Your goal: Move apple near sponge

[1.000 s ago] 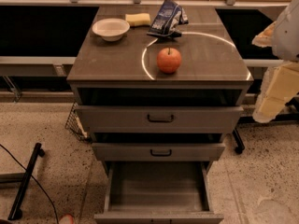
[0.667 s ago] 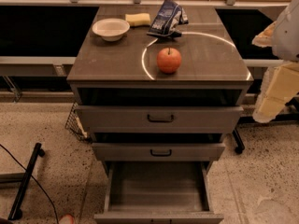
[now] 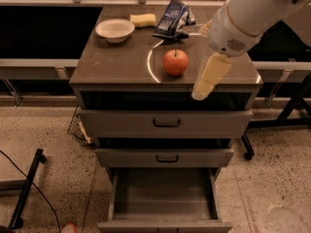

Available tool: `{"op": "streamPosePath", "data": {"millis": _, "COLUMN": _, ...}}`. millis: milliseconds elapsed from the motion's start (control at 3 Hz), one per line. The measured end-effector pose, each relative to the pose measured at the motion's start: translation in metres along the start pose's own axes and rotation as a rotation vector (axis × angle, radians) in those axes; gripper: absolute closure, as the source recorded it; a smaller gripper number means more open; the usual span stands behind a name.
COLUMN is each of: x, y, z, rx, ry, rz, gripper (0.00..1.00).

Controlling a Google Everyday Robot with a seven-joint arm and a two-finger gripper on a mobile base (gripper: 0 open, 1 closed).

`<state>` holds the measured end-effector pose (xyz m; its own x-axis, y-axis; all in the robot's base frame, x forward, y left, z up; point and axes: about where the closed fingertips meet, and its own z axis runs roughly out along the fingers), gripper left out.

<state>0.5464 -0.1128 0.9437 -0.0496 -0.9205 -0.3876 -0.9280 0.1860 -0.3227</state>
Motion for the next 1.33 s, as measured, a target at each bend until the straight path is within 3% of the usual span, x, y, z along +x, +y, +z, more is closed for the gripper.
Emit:
{"op": "streamPosePath", "data": {"millis": 667, "x": -0.01, "y": -0.014, "z": 0.016, "rx": 0.03, "ry": -0.034, "rz": 0.006, "gripper": 0.0}}
{"op": "streamPosePath", "data": {"millis": 1333, "x": -0.028, "y": -0.088, "z": 0.056, "rx": 0.166, "ry": -0.285, "rz": 0.129, "gripper": 0.0}}
